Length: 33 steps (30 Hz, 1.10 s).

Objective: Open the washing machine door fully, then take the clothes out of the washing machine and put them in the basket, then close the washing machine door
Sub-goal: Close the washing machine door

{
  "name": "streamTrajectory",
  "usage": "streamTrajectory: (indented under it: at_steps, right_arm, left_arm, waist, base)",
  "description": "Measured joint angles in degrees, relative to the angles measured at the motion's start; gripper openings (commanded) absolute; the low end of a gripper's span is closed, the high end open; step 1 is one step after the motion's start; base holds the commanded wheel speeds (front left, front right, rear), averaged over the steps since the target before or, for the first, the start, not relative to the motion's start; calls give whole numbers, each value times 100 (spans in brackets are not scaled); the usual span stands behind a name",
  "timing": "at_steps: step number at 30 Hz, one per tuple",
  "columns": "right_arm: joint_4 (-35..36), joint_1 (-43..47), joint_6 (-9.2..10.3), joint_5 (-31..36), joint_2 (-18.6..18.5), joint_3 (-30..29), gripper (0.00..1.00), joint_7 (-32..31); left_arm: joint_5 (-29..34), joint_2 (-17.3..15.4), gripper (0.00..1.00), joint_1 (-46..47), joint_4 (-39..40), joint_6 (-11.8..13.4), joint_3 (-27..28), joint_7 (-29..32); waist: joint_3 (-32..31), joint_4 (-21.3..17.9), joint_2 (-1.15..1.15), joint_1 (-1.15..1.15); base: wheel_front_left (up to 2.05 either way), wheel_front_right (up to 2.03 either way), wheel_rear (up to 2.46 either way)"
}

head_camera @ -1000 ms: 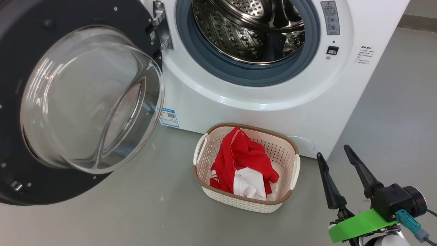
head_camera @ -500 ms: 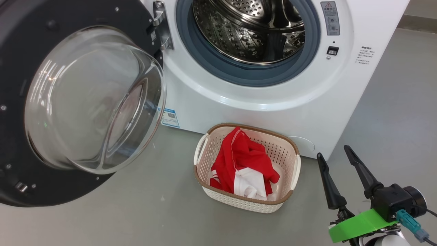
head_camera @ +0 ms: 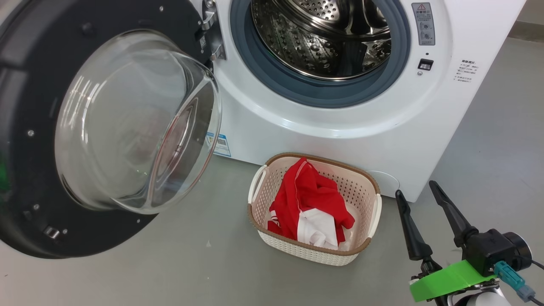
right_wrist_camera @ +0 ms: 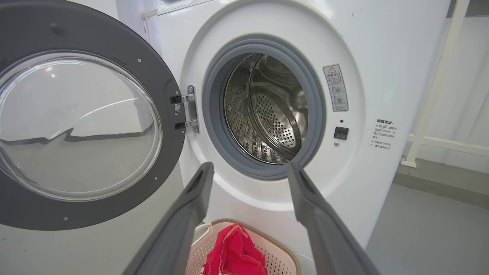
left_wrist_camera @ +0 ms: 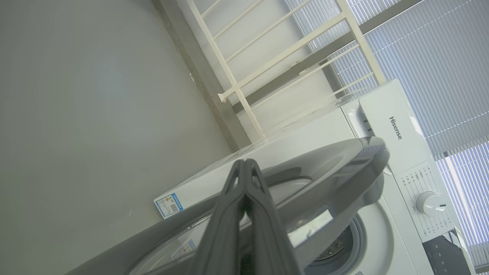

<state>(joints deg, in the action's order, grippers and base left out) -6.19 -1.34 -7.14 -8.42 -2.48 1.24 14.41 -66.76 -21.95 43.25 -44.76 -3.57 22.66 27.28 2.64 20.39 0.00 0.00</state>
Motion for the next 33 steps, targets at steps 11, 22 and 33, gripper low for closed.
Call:
streamTrajectory:
  at_steps: [11,22,33]
  right_arm:
    - [-15,0,0,-20,0,-11,100,7]
    - [-15,0,0,-68,1,-37,100,22]
    - [-15,-3,0,-119,0,-49,100,22]
  left_arm:
    - [-99,335,0,-396,1025,82,-108,265]
    - [-215,804,0,-946,2251,398,-231,476]
    - [-477,1361,0,-1380,3305,818,-322,701]
  waist:
    - [41,49,0,0]
    - [21,71,0,0]
    - [93,51,0,0]
  base:
    - [0,0,0]
    - [0,0,0]
    - [0,0,0]
